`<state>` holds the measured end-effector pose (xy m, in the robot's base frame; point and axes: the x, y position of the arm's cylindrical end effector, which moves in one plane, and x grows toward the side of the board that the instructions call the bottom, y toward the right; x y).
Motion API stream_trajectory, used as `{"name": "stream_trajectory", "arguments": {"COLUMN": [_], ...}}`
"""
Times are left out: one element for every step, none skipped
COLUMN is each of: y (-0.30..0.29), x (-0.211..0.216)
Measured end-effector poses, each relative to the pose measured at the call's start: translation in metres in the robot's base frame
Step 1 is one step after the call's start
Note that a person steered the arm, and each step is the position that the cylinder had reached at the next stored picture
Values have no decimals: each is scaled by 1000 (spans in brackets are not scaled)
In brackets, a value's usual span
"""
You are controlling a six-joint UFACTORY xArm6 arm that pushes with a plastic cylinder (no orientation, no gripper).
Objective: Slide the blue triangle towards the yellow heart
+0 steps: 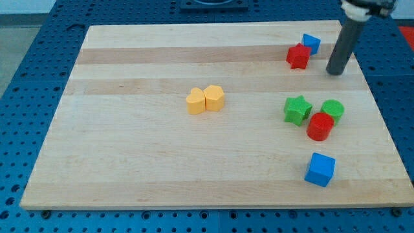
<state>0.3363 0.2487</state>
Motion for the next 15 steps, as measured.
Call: {"name": "stream_trajectory", "arguments": {"y": [-3,-85,-155,-159,-130,-95,-68,-81,-158,-225,-216,-177,-153,-197,-281], "x": [-43,-48,-48,-49,-49,-52,-75,-93,-82,-56,-62,-81,-73,-52,-34]}}
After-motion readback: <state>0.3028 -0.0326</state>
